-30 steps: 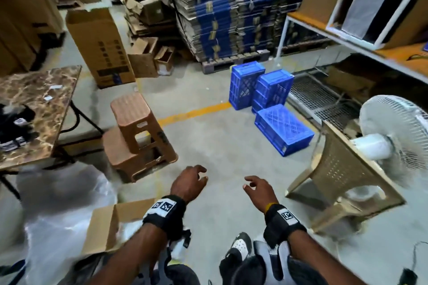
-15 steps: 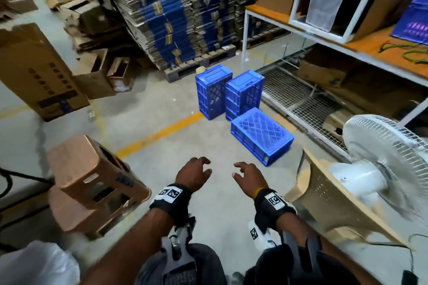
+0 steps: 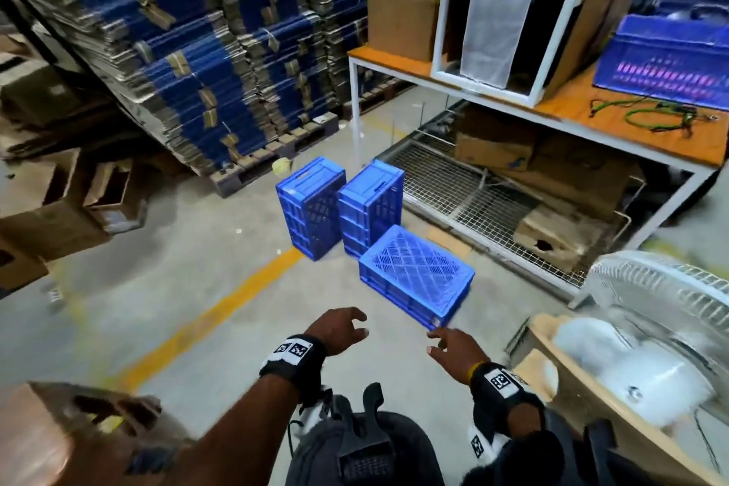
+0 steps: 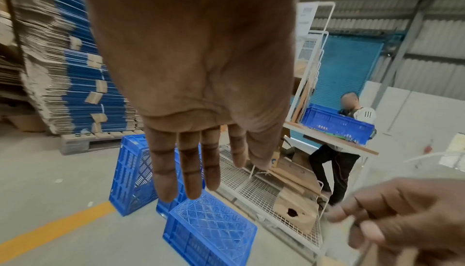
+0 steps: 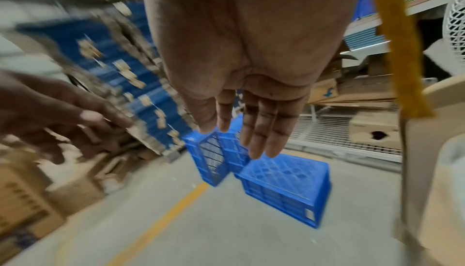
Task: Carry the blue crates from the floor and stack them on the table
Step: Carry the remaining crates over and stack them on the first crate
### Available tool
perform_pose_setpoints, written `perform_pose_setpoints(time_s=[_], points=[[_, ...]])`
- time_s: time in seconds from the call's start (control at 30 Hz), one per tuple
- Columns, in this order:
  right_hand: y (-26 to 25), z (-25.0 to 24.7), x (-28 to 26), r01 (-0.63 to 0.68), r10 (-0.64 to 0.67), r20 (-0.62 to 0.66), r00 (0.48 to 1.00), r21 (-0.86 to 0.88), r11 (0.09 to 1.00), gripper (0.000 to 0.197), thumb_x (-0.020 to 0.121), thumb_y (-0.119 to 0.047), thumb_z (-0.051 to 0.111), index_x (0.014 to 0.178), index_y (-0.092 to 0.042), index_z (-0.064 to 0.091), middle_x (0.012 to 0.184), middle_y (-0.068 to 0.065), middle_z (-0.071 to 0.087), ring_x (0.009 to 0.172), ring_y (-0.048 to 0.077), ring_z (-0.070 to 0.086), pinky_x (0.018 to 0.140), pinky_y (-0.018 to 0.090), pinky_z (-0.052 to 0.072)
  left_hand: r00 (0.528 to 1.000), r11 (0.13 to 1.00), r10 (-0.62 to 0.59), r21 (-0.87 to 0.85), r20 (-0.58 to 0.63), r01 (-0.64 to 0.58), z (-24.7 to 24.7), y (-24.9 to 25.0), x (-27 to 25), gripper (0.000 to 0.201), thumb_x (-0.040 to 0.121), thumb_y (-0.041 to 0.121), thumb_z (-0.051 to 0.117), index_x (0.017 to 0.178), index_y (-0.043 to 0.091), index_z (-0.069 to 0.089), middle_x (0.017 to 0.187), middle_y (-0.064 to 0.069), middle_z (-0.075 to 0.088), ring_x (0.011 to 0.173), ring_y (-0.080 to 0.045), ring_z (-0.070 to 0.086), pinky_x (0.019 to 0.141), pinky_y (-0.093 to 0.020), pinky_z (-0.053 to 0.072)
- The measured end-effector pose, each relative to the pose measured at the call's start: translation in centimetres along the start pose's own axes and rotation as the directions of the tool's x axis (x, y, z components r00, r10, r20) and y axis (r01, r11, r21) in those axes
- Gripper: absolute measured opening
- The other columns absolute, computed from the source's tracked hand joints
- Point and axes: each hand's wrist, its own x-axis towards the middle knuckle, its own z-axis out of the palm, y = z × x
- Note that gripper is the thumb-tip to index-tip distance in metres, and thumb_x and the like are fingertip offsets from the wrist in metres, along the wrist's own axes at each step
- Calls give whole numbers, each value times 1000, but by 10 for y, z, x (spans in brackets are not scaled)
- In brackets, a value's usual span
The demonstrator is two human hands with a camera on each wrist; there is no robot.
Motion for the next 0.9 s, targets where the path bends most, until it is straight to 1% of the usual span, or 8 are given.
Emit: perform_pose_setpoints(time_s=[0.2, 0.3, 0.37, 0.47, 0.6, 0.7, 0.83, 0.9], points=[[-10, 9, 65, -169, 170, 86, 982, -21, 985, 38, 93, -33, 57, 128, -19, 56, 129, 2, 62, 121, 13, 55, 91, 9, 30, 992, 998, 16, 54, 125, -23, -60, -59, 80, 46, 100, 38, 58, 141, 19, 55, 139, -10, 62, 130, -27, 56, 106, -29, 41], [-18, 4, 84, -204, 210, 120, 970, -64, 977, 37, 93, -34, 56, 128, -22, 56, 133, -1, 59, 122, 13, 54, 93, 12, 31, 990, 996, 17, 81, 142, -29, -83, -80, 111, 46, 101, 39, 56, 142, 19, 55, 141, -10, 61, 132, -27, 54, 108, -30, 41], [-25, -5, 97, -231, 236, 129, 963, -54, 971, 36, 92, -36, 57, 126, -23, 57, 129, 1, 61, 115, 14, 58, 90, 14, 35, 990, 996, 27, 77, 140, -38, -95, -88, 130, 46, 101, 39, 56, 142, 19, 54, 142, -9, 60, 132, -26, 54, 108, -30, 40], [-33, -22, 123, -267, 266, 79, 961, -2, 964, 35, 91, -35, 59, 124, -24, 59, 119, 5, 65, 101, 15, 59, 80, 15, 35, 990, 995, 54, 74, 132, -64, -110, -90, 156, 46, 102, 39, 54, 144, 19, 52, 142, -8, 60, 134, -25, 52, 105, -27, 39], [-41, -42, 160, -294, 291, 63, 955, 48, 955, 34, 90, -37, 60, 122, -26, 60, 99, -1, 60, 92, 13, 56, 82, 17, 37, 990, 996, 59, 53, 129, -67, -120, -89, 191, 48, 102, 40, 55, 145, 19, 51, 133, -12, 64, 129, -27, 54, 102, -28, 40], [-43, -54, 195, -298, 291, 69, 954, 124, 947, 30, 89, -34, 61, 119, -27, 61, 97, -4, 58, 87, 10, 53, 80, 17, 36, 988, 996, 59, 51, 146, -67, -126, -84, 225, 52, 101, 42, 55, 147, 19, 48, 137, -14, 60, 131, -28, 52, 104, -29, 39], [-40, -70, 247, -268, 254, 90, 963, 217, 939, 20, 88, -34, 63, 108, -32, 60, 97, -4, 61, 83, 11, 56, 81, 21, 43, 986, 998, 39, 50, 161, -47, -134, -74, 277, 54, 101, 44, 54, 150, 20, 43, 139, -15, 54, 130, -28, 53, 105, -28, 39], [-34, -80, 281, -253, 236, 101, 966, 227, 940, 19, 89, -33, 62, 107, -31, 59, 96, -4, 61, 83, 12, 56, 80, 20, 42, 987, 999, 13, 49, 160, -22, -138, -69, 305, 55, 102, 43, 53, 151, 21, 42, 140, -15, 51, 128, -28, 55, 106, -27, 39]])
